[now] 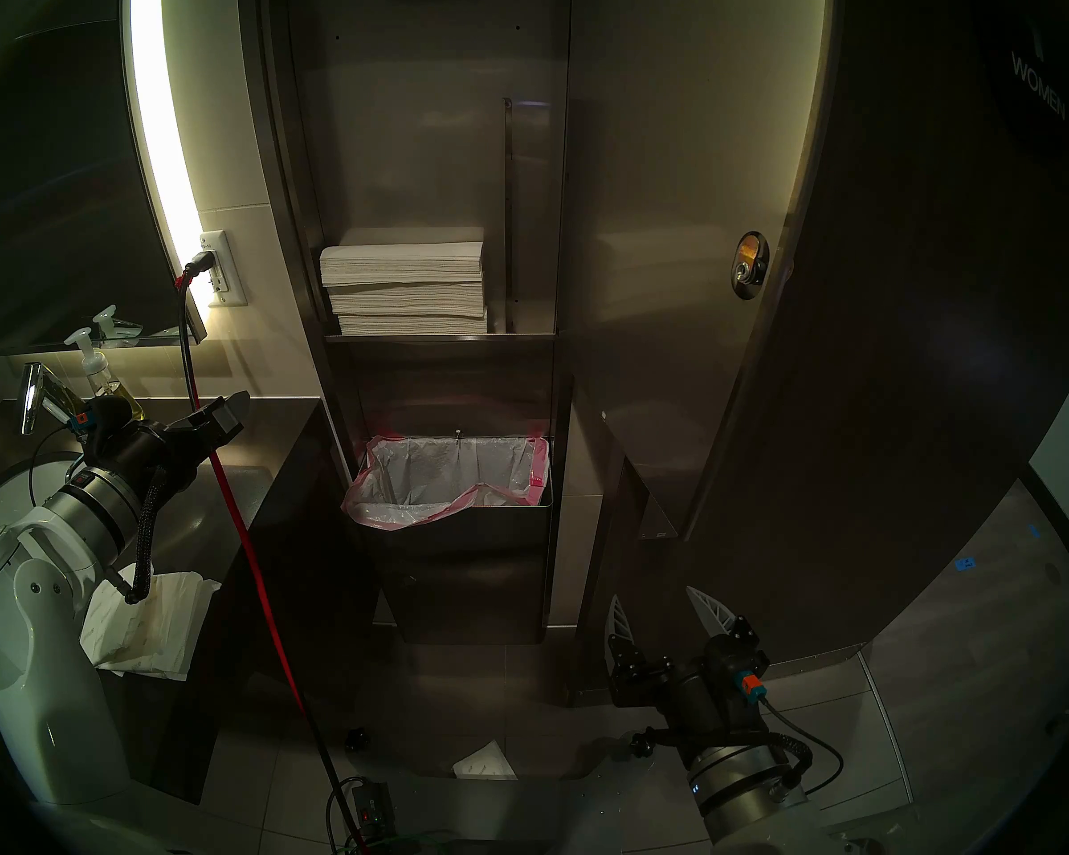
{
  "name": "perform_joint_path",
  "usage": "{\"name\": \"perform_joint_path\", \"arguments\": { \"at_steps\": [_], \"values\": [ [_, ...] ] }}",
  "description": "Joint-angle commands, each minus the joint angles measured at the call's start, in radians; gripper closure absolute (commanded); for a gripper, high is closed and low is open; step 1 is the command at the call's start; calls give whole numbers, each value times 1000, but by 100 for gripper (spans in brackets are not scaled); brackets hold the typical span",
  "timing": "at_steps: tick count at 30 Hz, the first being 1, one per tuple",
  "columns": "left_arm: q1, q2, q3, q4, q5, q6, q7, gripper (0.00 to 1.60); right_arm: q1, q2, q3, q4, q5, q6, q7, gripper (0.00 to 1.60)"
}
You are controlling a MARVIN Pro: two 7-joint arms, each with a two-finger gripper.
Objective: Twist key and close towel dispenser
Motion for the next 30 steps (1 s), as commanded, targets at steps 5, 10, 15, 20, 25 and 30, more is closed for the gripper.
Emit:
{"name": "perform_joint_path", "arguments": {
  "at_steps": [5, 10, 15, 20, 25, 30],
  "values": [
    [-1, 1, 0, -7, -1, 0, -1, 0, 45, 29, 35, 9, 20, 22, 57, 0],
    [-2, 1, 0, -7, -1, 0, -1, 0, 65, 45, 54, -9, 19, 47, 94, 0],
    [-2, 1, 0, -7, -1, 0, -1, 0, 78, 57, 70, -31, 3, 82, 106, 0],
    [-2, 1, 0, -7, -1, 0, -1, 0, 79, 58, 77, -31, -17, 121, 94, 0],
    [-2, 1, 0, -7, -1, 0, -1, 0, 76, 39, 73, -31, -30, 153, 103, 0],
    [-2, 1, 0, -7, -1, 0, -1, 0, 75, 28, 68, -31, -57, 194, 110, 0]
  ]
}}
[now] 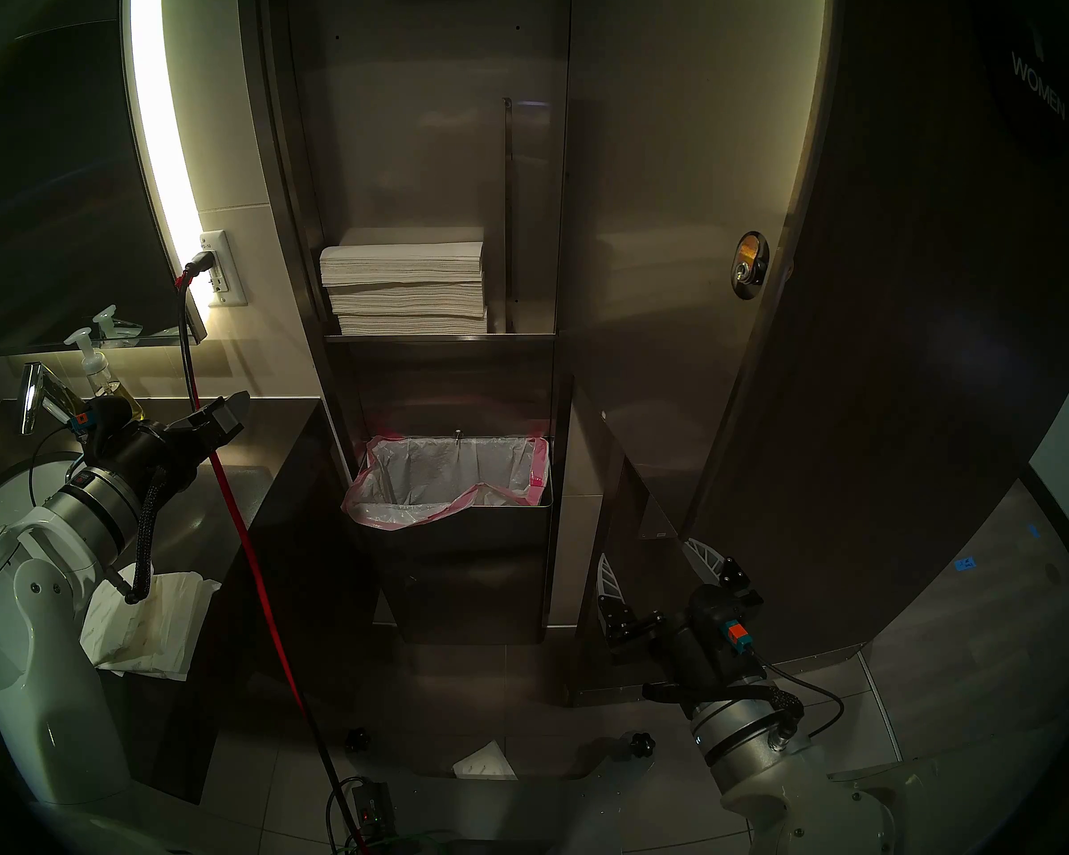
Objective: Twist key and close towel dispenser
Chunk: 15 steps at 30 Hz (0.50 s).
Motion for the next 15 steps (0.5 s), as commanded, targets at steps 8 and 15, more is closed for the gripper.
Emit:
{"name": "perform_joint_path", "arguments": {
  "at_steps": [8, 15],
  "values": [
    [-2, 1, 0, -8, -1, 0, -1, 0, 14, -26, 10, -11, -67, 67, -6, 0],
    [-2, 1, 0, -8, -1, 0, -1, 0, 17, -17, 20, -11, -65, 78, -38, 0]
  ]
}}
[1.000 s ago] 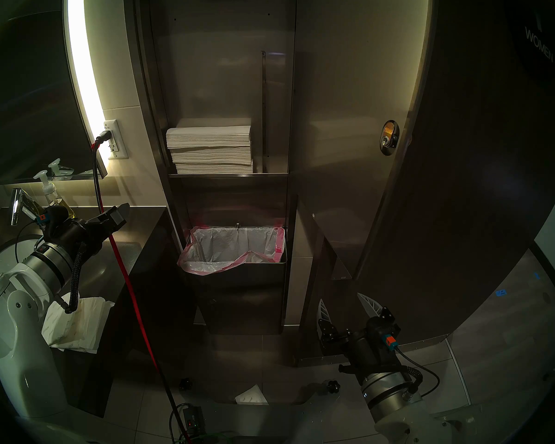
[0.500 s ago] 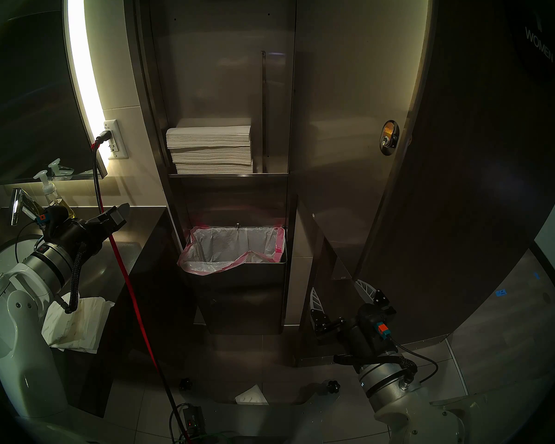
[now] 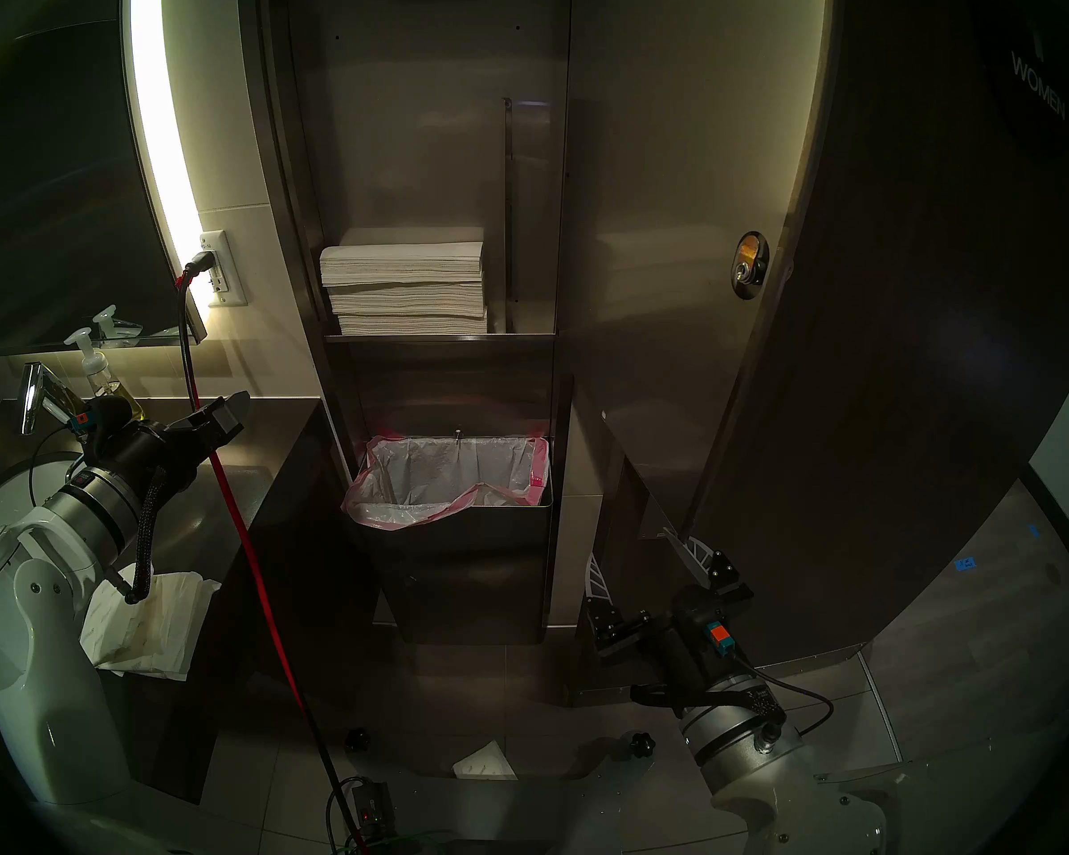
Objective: Twist key and close towel dispenser
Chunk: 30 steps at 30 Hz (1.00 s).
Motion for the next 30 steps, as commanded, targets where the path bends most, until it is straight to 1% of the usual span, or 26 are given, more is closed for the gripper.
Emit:
{"name": "perform_joint_path", "arguments": {
  "at_steps": [1, 6, 12, 22, 27, 30],
  "values": [
    [-2, 1, 0, -8, -1, 0, -1, 0, 7, 9, 13, -9, -10, 5, -32, 0],
    [-2, 1, 0, -8, -1, 0, -1, 0, 6, 8, 16, -9, -18, -6, -53, 0],
    [-2, 1, 0, -8, -1, 0, -1, 0, 21, 22, 28, -9, -25, 4, -42, 0],
    [-2, 1, 0, -8, -1, 0, -1, 0, 47, 18, 50, -9, -55, 27, -24, 0],
    [-2, 1, 0, -7, -1, 0, -1, 0, 60, 18, 56, -9, -56, 54, 23, 0],
    [-2, 1, 0, -7, -1, 0, -1, 0, 66, 22, 57, -9, -66, 48, 67, 0]
  ]
}}
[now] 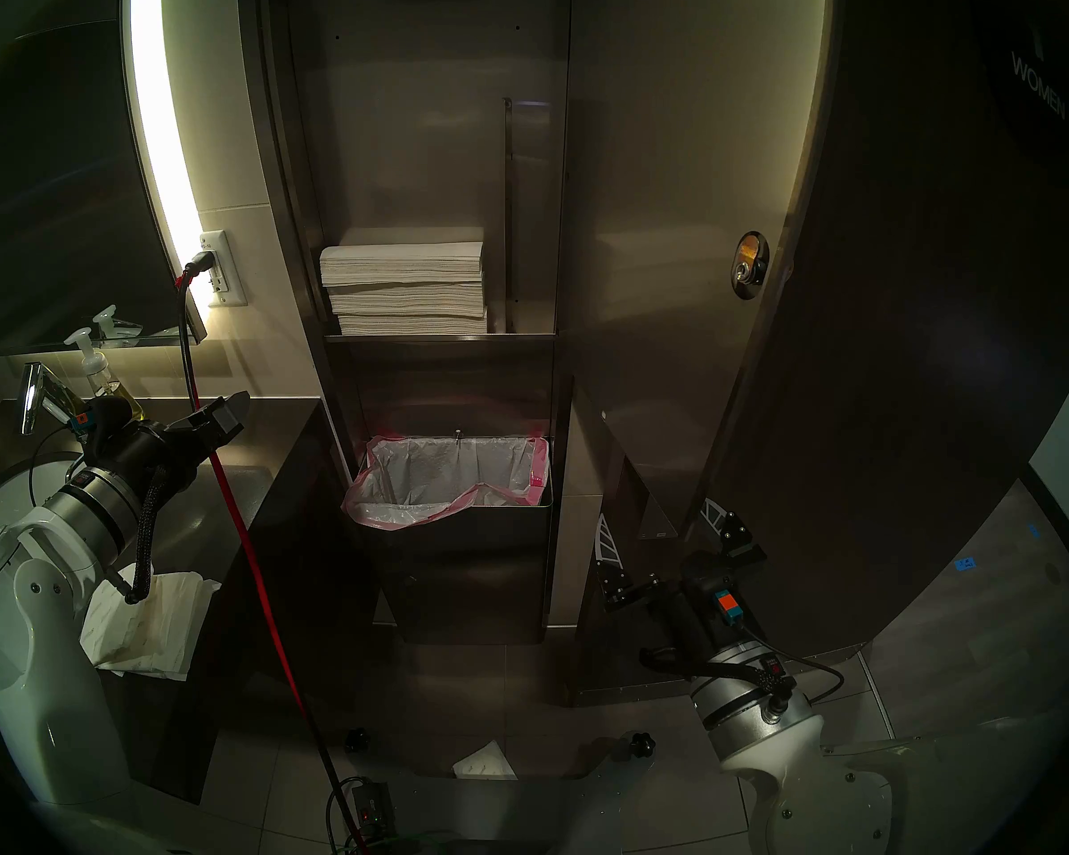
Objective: Twist key and close towel dispenser
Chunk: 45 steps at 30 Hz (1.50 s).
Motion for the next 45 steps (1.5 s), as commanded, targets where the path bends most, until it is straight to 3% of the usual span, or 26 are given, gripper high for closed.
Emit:
{"name": "perform_joint_path", "arguments": {
  "at_steps": [1, 9, 23, 28, 39, 45],
  "values": [
    [-2, 1, 0, -8, -1, 0, -1, 0, 25, 4, 11, -9, -33, 13, 67, 0],
    [-2, 1, 0, -8, -1, 0, -1, 0, 36, 6, 11, -9, -60, 33, 148, 0],
    [-2, 1, 0, -7, -1, -1, -1, 0, 79, -4, 54, -9, -57, 32, 219, 0],
    [-2, 1, 0, -7, -1, -1, -1, 0, 90, 16, 57, -9, -48, 4, 303, 0],
    [-2, 1, 0, -7, -1, -1, -1, 0, 146, -73, 85, -9, -24, 49, 465, 0],
    [-2, 1, 0, -7, -1, -1, -1, 0, 175, -120, 103, -9, 3, 74, 512, 0]
  ]
}}
